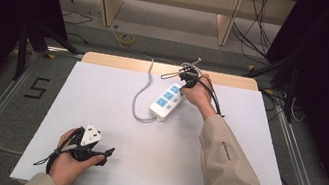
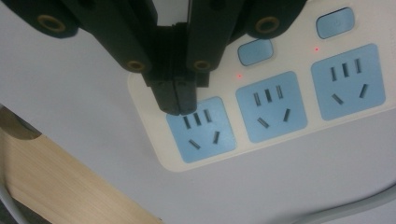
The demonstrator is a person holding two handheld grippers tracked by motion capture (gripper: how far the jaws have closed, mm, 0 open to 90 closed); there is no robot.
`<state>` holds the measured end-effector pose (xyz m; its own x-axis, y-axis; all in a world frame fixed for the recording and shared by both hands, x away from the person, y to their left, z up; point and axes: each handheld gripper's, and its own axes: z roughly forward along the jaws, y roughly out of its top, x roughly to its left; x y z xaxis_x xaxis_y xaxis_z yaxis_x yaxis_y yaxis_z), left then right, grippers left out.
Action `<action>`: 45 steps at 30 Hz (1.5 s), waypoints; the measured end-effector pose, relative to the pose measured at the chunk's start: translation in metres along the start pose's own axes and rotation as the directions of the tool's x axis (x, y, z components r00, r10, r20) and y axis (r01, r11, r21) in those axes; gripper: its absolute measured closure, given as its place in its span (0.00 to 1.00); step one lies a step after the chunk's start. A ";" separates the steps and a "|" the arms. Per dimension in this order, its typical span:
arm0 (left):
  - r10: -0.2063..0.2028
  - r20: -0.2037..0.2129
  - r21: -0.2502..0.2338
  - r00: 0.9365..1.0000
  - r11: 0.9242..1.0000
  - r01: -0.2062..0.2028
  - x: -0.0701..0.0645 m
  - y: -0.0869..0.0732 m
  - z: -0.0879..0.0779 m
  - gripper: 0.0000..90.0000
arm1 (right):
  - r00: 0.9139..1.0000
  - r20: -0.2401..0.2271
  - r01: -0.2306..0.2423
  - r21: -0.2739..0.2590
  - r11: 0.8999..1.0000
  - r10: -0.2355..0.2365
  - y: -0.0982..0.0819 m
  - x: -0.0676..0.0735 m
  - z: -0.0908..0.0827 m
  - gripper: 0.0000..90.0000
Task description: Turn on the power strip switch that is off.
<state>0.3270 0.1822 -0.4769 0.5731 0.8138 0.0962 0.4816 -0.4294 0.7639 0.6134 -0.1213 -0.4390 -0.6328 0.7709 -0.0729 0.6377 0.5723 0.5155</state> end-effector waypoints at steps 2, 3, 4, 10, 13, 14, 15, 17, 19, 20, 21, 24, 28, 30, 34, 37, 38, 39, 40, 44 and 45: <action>-0.001 -0.001 -0.001 1.000 1.000 0.001 0.000 0.000 0.000 0.27 | 1.000 0.003 0.000 0.004 1.000 0.000 0.000 0.001 0.000 1.00; -0.001 -0.001 -0.001 1.000 1.000 0.001 0.000 0.000 0.000 0.27 | 1.000 0.005 0.003 0.004 1.000 -0.003 0.000 0.001 0.001 1.00; 0.000 -0.001 -0.001 1.000 1.000 0.000 0.000 0.000 0.000 0.27 | 1.000 0.006 0.002 0.005 1.000 -0.002 0.000 0.001 0.001 1.00; 0.004 -0.002 0.001 1.000 1.000 -0.004 0.000 0.000 -0.001 0.27 | 1.000 0.006 -0.007 0.005 1.000 0.007 0.000 0.001 0.001 1.00; 0.001 -0.003 -0.002 1.000 1.000 -0.001 0.000 0.000 -0.001 0.27 | 1.000 0.009 -0.007 0.008 1.000 0.007 0.000 0.001 0.001 1.00; 0.000 -0.003 -0.001 1.000 1.000 0.000 0.000 0.000 -0.001 0.27 | 1.000 0.008 -0.009 0.008 1.000 0.009 0.000 0.001 0.001 1.00; 0.005 -0.002 0.002 1.000 1.000 -0.005 0.000 0.000 -0.001 0.27 | 1.000 0.006 -0.013 0.007 1.000 0.013 0.000 0.001 0.002 1.00; 0.005 -0.001 0.001 1.000 1.000 -0.005 0.000 0.001 -0.001 0.27 | 1.000 0.003 -0.022 0.006 1.000 0.022 -0.001 0.001 0.002 1.00; 0.001 -0.002 -0.002 1.000 1.000 -0.001 -0.001 0.001 -0.001 0.27 | 1.000 0.004 -0.023 0.007 1.000 0.023 -0.001 0.001 0.002 1.00; 0.003 -0.004 -0.004 1.000 1.000 -0.003 0.000 0.001 -0.001 0.27 | 1.000 0.005 -0.025 0.006 1.000 0.025 -0.001 0.001 0.002 1.00; -0.001 -0.005 -0.005 1.000 1.000 0.001 0.000 0.001 -0.001 0.27 | 1.000 0.005 -0.027 0.005 1.000 0.027 -0.001 0.001 0.002 1.00; 0.000 -0.006 -0.007 1.000 1.000 0.000 0.000 0.001 -0.001 0.27 | 0.999 -0.011 -0.039 0.013 0.999 0.039 -0.002 0.000 0.002 1.00; 0.002 -0.008 -0.008 1.000 1.000 -0.002 0.000 0.001 -0.002 0.27 | 0.999 -0.013 -0.046 0.000 0.999 0.046 -0.003 -0.001 0.002 1.00; 0.001 -0.009 -0.009 1.000 1.000 -0.001 0.000 0.001 -0.002 0.27 | 0.998 -0.019 -0.054 -0.005 0.999 0.054 -0.004 -0.001 0.002 1.00; -0.002 -0.009 -0.005 1.000 1.000 0.002 0.000 0.000 -0.002 0.27 | 0.999 -0.010 -0.041 -0.005 0.999 0.041 -0.004 0.000 0.002 1.00; -0.002 -0.007 -0.003 1.000 1.000 0.002 0.000 0.000 -0.001 0.27 | 1.000 -0.001 -0.028 -0.007 1.000 0.028 -0.004 0.001 0.002 1.00; -0.002 -0.007 -0.003 1.000 1.000 0.002 0.000 0.000 -0.001 0.27 | 1.000 0.005 -0.031 -0.012 0.999 0.031 -0.004 0.002 0.002 1.00; -0.001 -0.006 -0.002 1.000 1.000 0.001 0.000 0.000 -0.001 0.27 | 1.000 0.006 -0.026 -0.014 1.000 0.026 -0.005 0.002 0.002 1.00; 0.000 -0.007 0.001 1.000 1.000 0.000 0.000 0.000 -0.001 0.27 | 1.000 0.007 -0.023 -0.018 1.000 0.024 -0.006 0.003 0.002 1.00; 0.006 -0.005 0.005 1.000 1.000 -0.006 -0.001 0.000 0.000 0.27 | 1.000 0.015 -0.014 -0.032 0.999 0.014 -0.009 0.004 -0.001 1.00; 0.008 -0.004 0.007 1.000 1.000 -0.007 -0.001 0.000 0.000 0.27 | 1.000 0.022 -0.002 -0.024 1.000 0.002 -0.009 0.003 -0.002 1.00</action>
<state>0.3263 0.1814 -0.4770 0.5738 0.8123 0.1047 0.4819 -0.4382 0.7588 0.6045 -0.1244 -0.4426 -0.6215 0.7782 -0.0905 0.6281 0.5640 0.5361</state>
